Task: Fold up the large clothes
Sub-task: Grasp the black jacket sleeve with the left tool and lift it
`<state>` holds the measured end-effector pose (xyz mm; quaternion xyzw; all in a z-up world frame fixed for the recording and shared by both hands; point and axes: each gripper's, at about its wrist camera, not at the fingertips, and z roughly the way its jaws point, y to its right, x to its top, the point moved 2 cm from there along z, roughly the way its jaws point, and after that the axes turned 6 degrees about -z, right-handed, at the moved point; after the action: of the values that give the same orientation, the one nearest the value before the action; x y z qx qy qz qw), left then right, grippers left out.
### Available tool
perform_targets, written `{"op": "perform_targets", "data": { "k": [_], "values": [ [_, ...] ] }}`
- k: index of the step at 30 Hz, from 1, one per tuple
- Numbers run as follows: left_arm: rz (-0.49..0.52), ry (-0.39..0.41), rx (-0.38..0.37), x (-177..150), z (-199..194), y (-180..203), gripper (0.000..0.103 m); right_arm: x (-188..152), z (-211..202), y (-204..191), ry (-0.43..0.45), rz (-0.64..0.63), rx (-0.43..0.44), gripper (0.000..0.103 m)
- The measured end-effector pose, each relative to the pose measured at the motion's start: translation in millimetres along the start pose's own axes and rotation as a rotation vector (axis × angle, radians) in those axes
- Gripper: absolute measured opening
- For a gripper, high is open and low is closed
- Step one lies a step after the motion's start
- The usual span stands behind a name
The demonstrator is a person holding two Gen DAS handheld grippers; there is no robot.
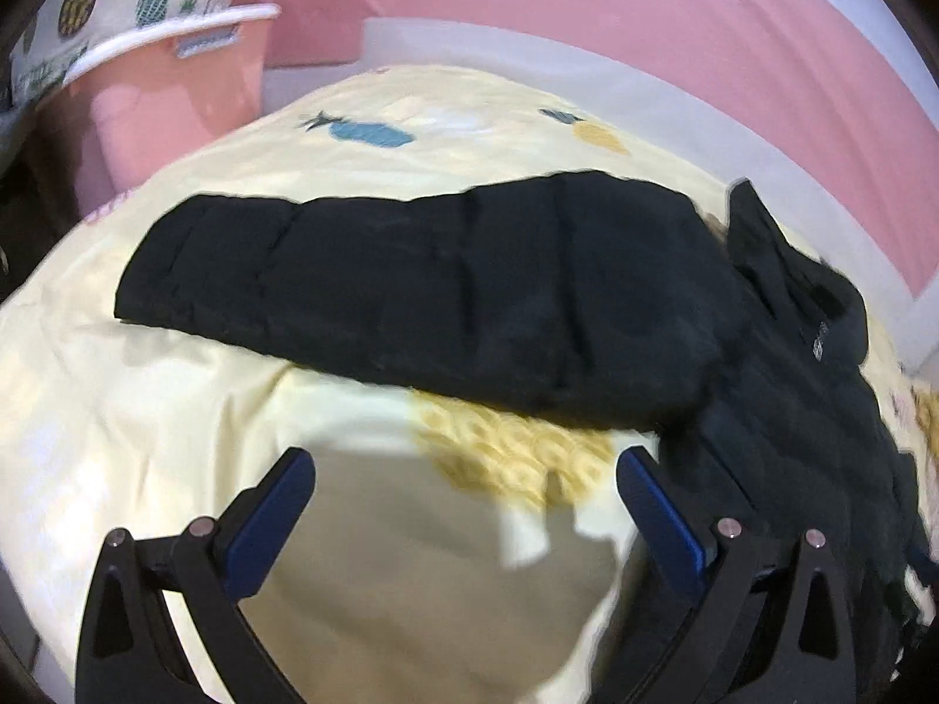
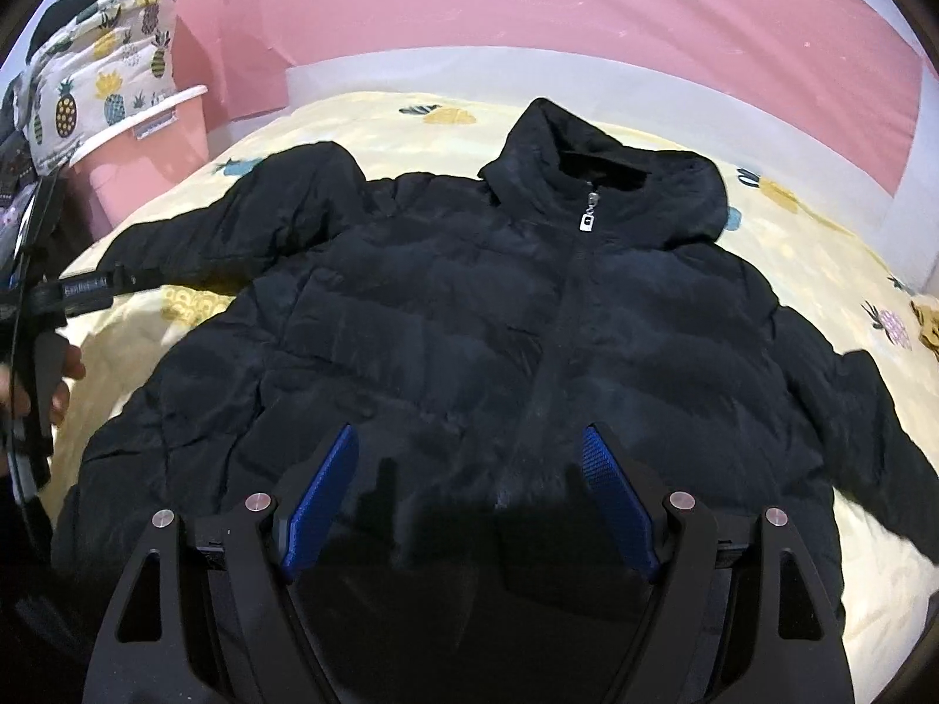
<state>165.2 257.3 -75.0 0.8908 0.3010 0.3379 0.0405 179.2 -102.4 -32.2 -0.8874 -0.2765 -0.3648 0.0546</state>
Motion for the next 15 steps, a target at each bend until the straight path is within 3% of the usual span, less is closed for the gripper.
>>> {"op": "perform_targets", "data": {
  "k": [12, 15],
  "values": [
    [-0.279, -0.048, -0.044, 45, 58, -74, 0.102, 15, 23, 10, -0.012, -0.004, -0.015, 0.078],
    [-0.301, -0.027, -0.053, 51, 64, -76, 0.102, 16, 29, 13, -0.023, -0.01, -0.024, 0.078]
  ]
}}
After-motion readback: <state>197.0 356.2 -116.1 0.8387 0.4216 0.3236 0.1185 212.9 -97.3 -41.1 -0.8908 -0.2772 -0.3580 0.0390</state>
